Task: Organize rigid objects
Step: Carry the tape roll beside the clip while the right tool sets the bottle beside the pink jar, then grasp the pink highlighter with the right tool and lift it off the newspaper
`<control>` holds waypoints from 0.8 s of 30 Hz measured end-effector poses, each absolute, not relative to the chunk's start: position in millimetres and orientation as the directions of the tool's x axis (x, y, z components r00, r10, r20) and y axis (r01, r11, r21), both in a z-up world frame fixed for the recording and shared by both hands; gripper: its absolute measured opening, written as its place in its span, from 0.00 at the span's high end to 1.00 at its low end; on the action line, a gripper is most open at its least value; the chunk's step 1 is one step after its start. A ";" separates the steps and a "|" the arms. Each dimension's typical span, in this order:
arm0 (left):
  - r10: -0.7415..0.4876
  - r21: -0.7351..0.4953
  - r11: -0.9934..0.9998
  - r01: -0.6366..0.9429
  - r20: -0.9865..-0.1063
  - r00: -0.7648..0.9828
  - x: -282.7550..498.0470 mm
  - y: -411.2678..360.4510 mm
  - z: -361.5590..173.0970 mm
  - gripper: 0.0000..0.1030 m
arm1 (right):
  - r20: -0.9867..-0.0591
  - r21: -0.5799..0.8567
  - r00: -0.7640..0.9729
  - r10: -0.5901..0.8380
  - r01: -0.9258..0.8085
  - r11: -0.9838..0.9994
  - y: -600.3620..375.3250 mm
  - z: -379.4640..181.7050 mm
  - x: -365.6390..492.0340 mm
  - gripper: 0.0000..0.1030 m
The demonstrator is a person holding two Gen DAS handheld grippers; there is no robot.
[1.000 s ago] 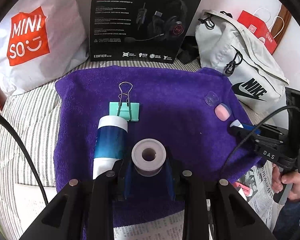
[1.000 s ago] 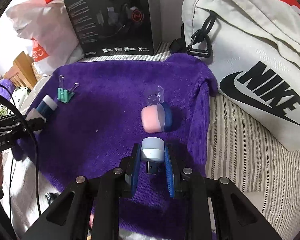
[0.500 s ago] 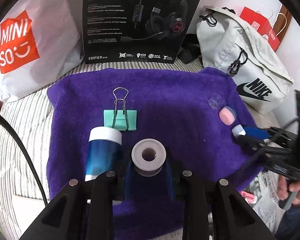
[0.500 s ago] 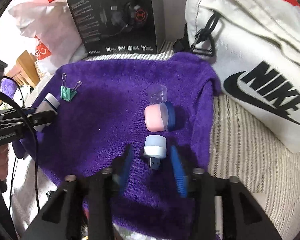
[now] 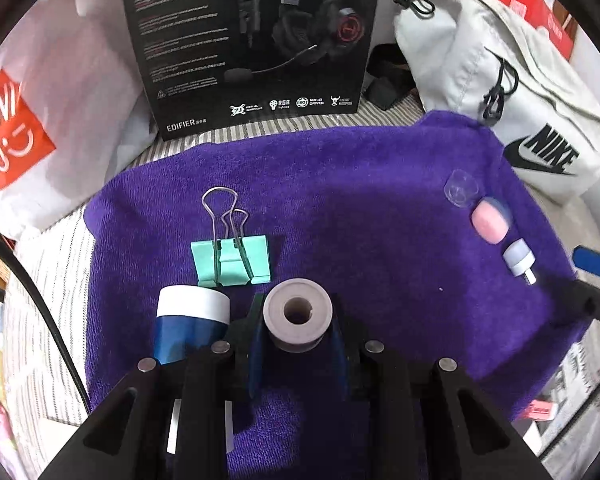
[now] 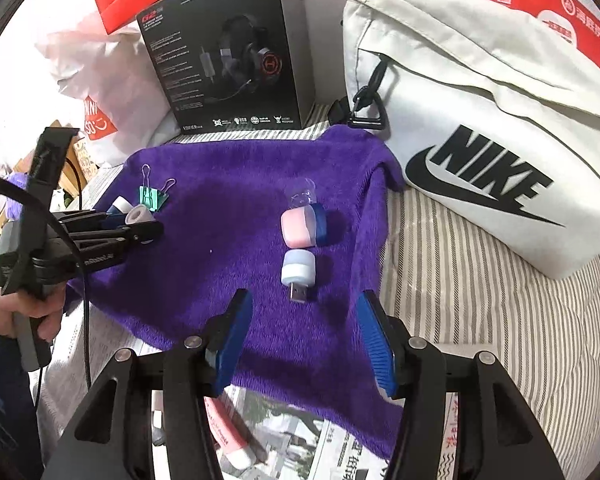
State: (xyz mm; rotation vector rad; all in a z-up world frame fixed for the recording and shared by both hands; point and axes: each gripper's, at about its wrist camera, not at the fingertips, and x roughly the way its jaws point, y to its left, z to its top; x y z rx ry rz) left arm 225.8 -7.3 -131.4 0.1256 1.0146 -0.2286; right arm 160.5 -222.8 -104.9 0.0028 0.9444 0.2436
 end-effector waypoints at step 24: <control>-0.139 -0.013 0.969 0.247 -0.854 0.501 171.0 -5.8 -111.6 0.53 | -0.786 0.156 0.568 0.246 -0.202 0.967 -234.7 -97.8 96.0 0.47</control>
